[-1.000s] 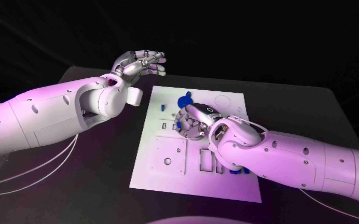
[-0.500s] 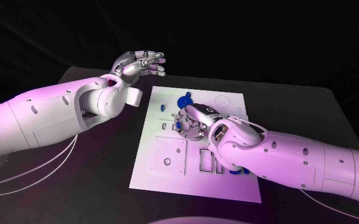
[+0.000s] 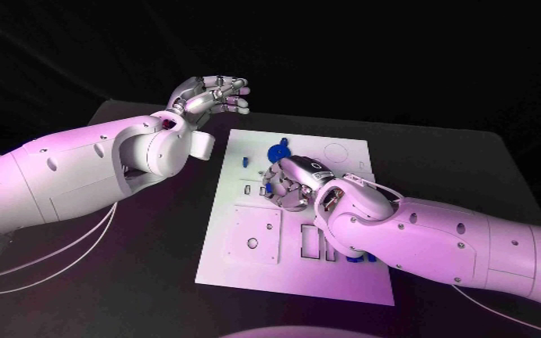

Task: Assemble the parts on the task board

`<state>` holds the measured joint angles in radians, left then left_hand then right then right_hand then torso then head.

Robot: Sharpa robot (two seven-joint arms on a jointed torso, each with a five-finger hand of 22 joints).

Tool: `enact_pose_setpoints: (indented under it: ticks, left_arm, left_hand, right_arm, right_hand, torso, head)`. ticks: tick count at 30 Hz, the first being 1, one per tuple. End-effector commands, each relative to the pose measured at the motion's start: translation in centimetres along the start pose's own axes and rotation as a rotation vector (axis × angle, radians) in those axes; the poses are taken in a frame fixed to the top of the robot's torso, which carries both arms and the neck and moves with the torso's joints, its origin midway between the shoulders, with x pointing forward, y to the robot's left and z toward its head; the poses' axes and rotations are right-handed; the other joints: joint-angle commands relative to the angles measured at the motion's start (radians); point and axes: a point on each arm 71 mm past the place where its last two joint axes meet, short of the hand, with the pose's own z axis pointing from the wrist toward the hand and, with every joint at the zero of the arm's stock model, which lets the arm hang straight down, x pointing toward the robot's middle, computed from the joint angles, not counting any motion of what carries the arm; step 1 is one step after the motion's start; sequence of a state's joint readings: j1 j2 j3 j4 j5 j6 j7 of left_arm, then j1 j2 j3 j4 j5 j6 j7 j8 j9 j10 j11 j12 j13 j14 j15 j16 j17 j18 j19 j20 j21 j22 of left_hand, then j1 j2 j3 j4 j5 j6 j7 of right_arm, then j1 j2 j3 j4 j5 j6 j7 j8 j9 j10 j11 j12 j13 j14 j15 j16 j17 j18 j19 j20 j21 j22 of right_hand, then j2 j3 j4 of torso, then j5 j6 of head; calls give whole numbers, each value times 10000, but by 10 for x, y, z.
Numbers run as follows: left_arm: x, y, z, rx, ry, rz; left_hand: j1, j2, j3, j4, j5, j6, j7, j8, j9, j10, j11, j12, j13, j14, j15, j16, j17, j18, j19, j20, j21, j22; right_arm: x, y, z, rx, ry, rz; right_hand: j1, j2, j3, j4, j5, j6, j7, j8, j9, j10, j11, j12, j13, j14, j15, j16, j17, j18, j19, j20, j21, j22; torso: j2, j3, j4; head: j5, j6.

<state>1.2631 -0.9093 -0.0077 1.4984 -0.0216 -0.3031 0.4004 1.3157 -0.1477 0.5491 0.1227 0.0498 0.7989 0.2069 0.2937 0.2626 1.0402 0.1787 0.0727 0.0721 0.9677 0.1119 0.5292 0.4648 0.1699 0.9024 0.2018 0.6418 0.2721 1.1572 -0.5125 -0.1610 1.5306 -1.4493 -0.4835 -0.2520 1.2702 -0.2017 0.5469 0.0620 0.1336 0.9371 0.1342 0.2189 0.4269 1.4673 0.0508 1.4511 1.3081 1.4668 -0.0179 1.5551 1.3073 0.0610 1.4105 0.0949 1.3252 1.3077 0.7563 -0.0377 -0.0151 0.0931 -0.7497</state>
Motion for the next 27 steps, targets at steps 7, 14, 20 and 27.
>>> enact_pose_setpoints:
  ticks: [7,14,20,27]
  left_arm:
    - [3,-1,0,32,220,-121]
    - [3,-1,0,30,217,-120]
    - [2,-1,0,28,207,-116]
    - [2,-1,0,16,205,-114]
  left_hand:
    - [-98,37,-32,-8,18,-65,357,-39,15,-57,-12,-18,12,-53,6,22,15,109,-74,13,66,15]
    - [-104,41,-35,-3,18,-66,358,-40,17,-59,-10,-18,12,-55,8,22,18,109,-78,14,68,15]
    - [-104,41,-35,-3,18,-66,358,-40,17,-59,-10,-18,12,-55,8,22,18,109,-78,14,68,15]
    - [-104,41,-35,-3,18,-66,358,-40,17,-59,-10,-18,12,-55,8,22,18,109,-78,14,68,15]
  right_arm:
    - [1,2,0,-142,83,-129]
    - [1,2,0,-146,95,-130]
    - [1,2,0,-167,63,-121]
    - [0,3,-1,-288,-49,-51]
  right_hand:
    - [-110,-89,-51,13,-5,-84,122,-86,-35,240,94,-70,1565,918,68,-61,2152,73,-45,-12,-62,424]
    - [-129,-124,-72,14,-22,-117,135,-111,-46,215,108,-107,1535,912,80,-72,2127,80,-61,-1,-94,401]
    - [-154,-167,-107,18,-69,-157,152,-141,-60,188,123,-144,1506,907,94,-81,2110,85,-73,12,-120,386]
    - [-302,-376,-435,81,32,-462,232,-326,-134,124,202,-225,1441,897,162,-101,2075,94,-90,76,-191,359]
  torso:
    - [2,6,1]
    - [1,3,-7]
    - [1,0,-2]
    - [6,0,3]
  head:
    - [-12,-29]
    - [-14,-45]
    - [-26,-42]
    - [-29,-45]
